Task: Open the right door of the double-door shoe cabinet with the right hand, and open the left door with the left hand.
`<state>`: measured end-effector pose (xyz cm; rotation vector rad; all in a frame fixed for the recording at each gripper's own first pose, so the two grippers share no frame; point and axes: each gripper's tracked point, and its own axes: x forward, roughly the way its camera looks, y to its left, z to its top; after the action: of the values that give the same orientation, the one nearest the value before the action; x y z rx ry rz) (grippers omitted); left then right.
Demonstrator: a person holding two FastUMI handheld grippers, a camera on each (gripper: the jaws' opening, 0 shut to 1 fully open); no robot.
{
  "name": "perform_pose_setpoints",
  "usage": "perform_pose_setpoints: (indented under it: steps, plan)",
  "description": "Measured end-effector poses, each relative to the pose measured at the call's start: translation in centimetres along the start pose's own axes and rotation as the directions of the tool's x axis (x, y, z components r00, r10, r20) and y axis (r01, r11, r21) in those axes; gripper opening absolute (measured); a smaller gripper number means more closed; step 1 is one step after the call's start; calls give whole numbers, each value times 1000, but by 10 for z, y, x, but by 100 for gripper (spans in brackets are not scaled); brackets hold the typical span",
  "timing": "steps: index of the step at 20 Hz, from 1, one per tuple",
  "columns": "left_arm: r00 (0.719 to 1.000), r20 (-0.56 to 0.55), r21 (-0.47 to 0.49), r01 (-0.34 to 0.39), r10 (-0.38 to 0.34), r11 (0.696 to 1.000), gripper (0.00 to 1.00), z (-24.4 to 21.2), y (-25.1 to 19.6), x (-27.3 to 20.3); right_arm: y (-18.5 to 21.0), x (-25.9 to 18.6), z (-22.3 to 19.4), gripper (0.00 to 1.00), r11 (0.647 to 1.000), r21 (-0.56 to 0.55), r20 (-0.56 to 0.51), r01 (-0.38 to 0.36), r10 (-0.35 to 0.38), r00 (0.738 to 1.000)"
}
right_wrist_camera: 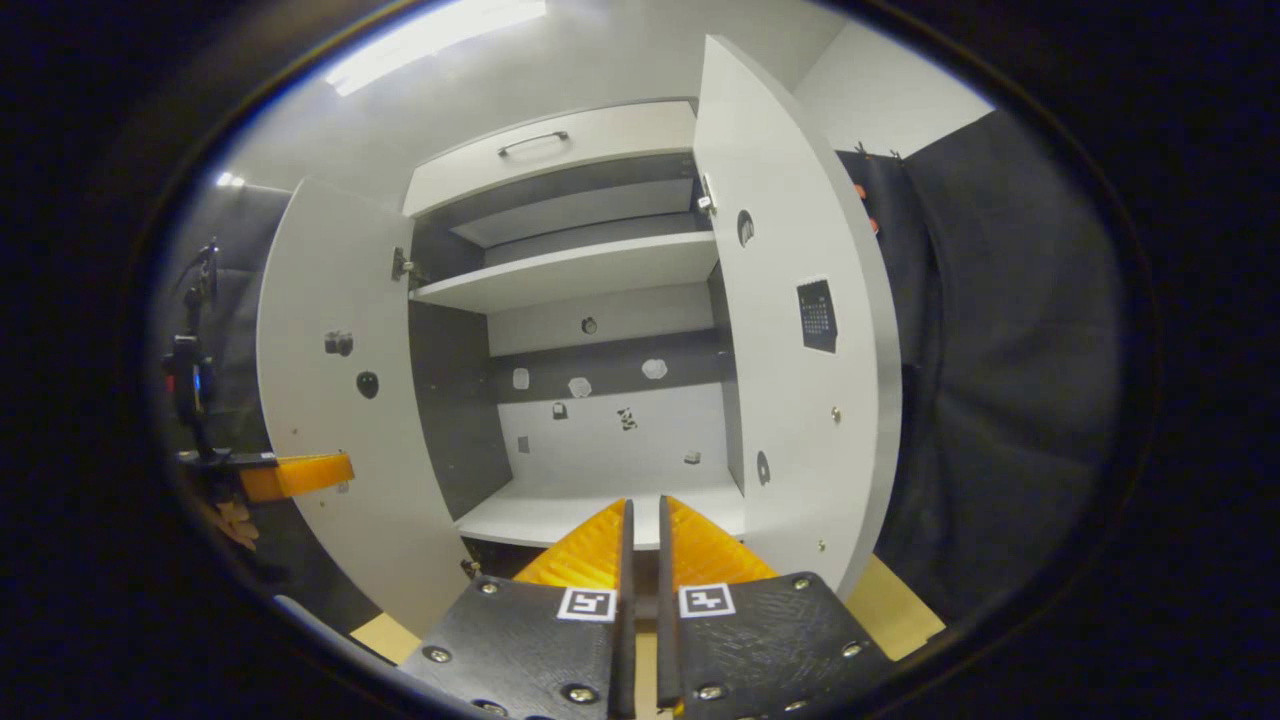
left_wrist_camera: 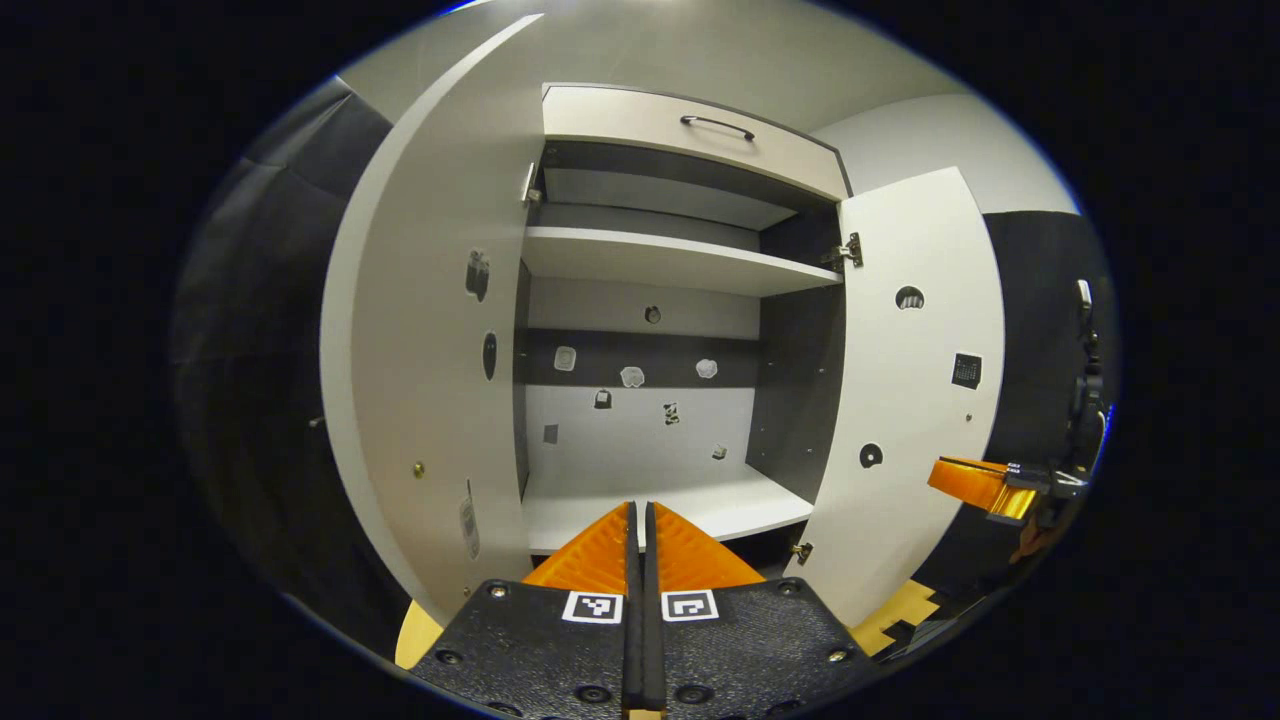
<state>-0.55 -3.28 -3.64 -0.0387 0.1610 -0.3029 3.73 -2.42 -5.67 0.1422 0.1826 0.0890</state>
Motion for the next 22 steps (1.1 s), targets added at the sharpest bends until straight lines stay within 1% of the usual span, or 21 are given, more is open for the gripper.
perform_pose_setpoints:
  steps: [4, 7, 10, 13, 15, 18, 22]
  plan:
    - [1000, 16, 13, 9, -9, 1000, 0, 8, -9, 18, 12, 10, 14, 8, 1000, -5, 21, 24, -24, 999]
    - [999, 44, 4, 17, -17, 1000, 0, 20, -18, 31, 31, 19, 20, 8, 1000, 13, 35, 7, -7, 999]
    - [998, 60, 13, 21, -22, 1000, 0, 30, -26, 43, 37, 31, 23, 8, 999, -21, 27, 39, -39, 999]
    - [997, 70, 44, 11, -14, 999, 0, 43, -30, 55, 45, 41, 39, 9, 998, -38, 41, 49, -48, 998]
    - [997, 77, 42, 0, -3, 999, 0, 47, -33, 61, 45, 46, 47, 8, 997, -37, 54, 68, -66, 996]
    - [997, 73, 30, -12, 10, 999, 0, 46, -37, 65, 55, 50, 51, 8, 998, -34, 64, 59, -56, 996]
    - [996, 84, 40, -24, 20, 999, 1, 49, -38, 67, 62, 52, 53, 8, 999, -29, 69, 42, -40, 997]
